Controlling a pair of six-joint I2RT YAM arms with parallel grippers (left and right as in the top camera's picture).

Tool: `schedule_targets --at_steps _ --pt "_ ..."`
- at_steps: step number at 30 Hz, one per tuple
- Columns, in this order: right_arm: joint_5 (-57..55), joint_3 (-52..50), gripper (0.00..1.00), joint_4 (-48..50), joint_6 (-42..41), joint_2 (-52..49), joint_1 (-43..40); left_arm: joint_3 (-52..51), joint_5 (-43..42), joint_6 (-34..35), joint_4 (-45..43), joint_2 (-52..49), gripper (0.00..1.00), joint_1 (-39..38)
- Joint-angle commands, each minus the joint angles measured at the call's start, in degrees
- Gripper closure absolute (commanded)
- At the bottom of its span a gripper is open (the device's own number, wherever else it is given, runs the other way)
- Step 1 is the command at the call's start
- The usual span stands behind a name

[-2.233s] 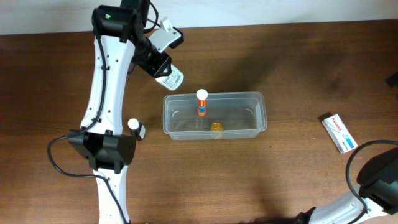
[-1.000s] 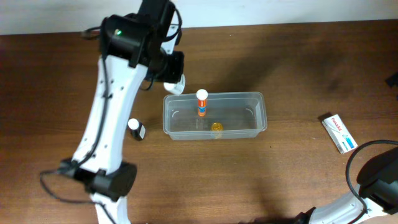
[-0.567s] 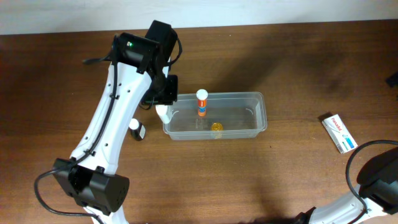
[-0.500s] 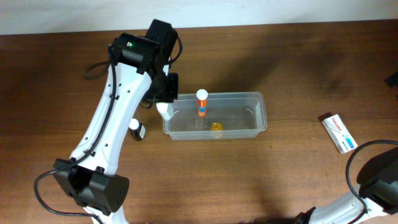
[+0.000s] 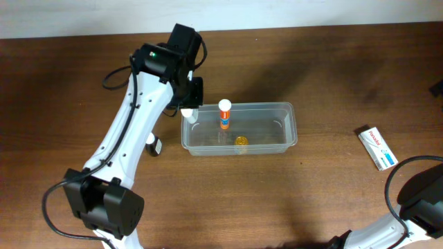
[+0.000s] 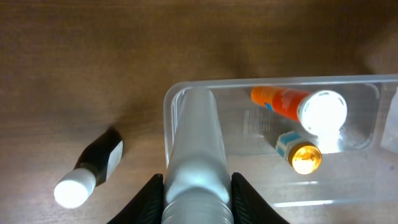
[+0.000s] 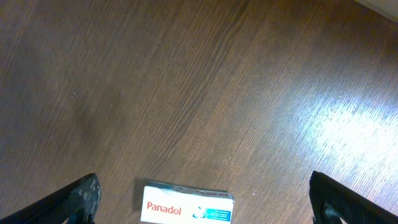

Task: Pack container
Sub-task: 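Lift the white bottle with left gripper and carry it over the container, then lower the white bottle into the container's left end and open left gripper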

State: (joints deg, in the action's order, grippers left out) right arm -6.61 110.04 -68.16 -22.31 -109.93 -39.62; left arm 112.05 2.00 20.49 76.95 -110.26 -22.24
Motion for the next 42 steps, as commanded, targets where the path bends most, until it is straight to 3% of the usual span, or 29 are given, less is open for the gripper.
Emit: schedule_targets --at_steps 1,17,42 --pt "-0.72 0.55 0.02 0.0 -0.26 0.68 -0.15 -0.87 0.57 0.52 -1.81 0.98 0.99 -0.2" --pt "-0.72 0.55 0.02 0.0 -0.26 0.68 -0.15 -3.34 0.61 0.98 -2.84 -1.62 0.99 -4.68" --pt "-0.74 0.55 0.02 0.0 -0.26 0.68 -0.15 -3.39 3.54 2.67 -3.91 -7.93 0.99 -4.61"
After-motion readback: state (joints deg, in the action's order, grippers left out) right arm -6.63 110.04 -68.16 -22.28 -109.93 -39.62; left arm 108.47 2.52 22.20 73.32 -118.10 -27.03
